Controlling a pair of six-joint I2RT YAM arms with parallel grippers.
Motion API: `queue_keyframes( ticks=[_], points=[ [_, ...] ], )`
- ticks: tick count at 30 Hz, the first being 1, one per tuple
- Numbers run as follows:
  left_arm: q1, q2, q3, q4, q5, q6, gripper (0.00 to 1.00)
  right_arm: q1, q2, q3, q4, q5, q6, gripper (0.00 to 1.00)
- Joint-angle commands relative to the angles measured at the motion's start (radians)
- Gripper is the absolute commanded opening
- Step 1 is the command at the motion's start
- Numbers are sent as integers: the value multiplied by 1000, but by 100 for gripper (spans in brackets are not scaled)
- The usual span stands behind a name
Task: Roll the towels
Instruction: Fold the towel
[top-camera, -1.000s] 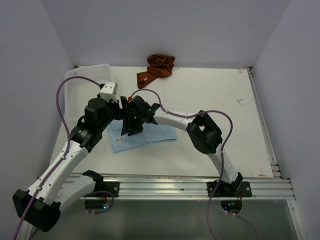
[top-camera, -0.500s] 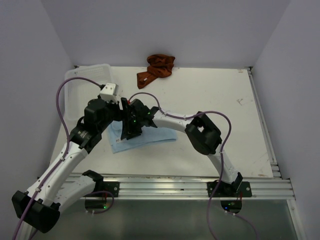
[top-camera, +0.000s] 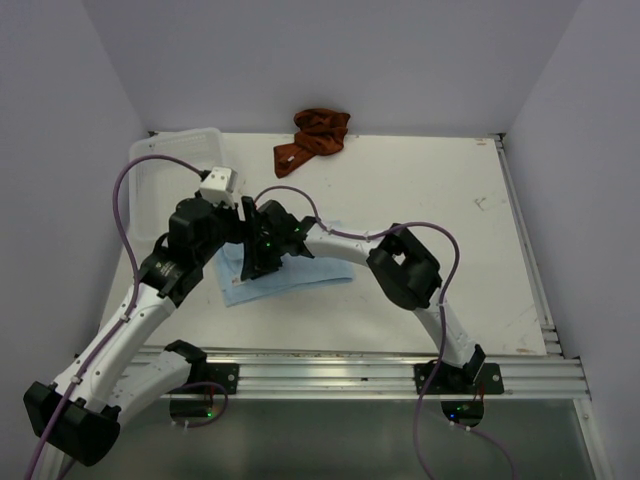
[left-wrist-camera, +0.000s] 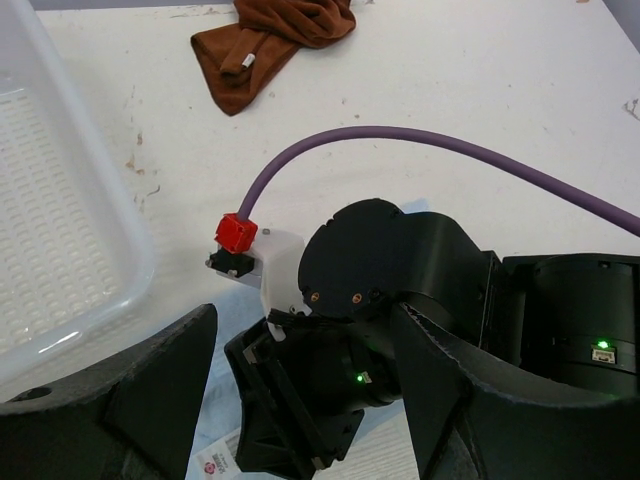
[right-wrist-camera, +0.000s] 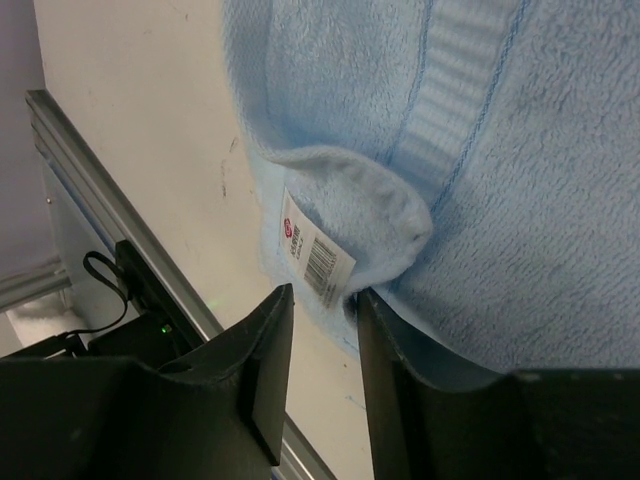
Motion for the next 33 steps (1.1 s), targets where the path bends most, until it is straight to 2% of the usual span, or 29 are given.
queue_keyframes(
  ticks=[1,7,14,21,26,30,33],
  points=[
    [-2,-8,4,67,-22,8,74,78,7,0,49,-5,-32,34],
    [0,-54,4,77,-85,3,74,82,-19,-40,77,39,-52,29],
    [0,-100,6,80,-176,29,75,100,-43,-46,40,112,-126,29],
    [0,-143,13,79,-208,37,76,101,-62,-26,-9,159,-155,37],
    [0,-160,32,57,-217,28,77,101,-85,-6,-63,211,-242,39],
    [0,-193,64,33,-239,7,77,112,-117,-34,-43,247,-339,39],
    [0,-216,101,1,-282,-12,78,137,-131,-40,-33,282,-397,36]
  ],
)
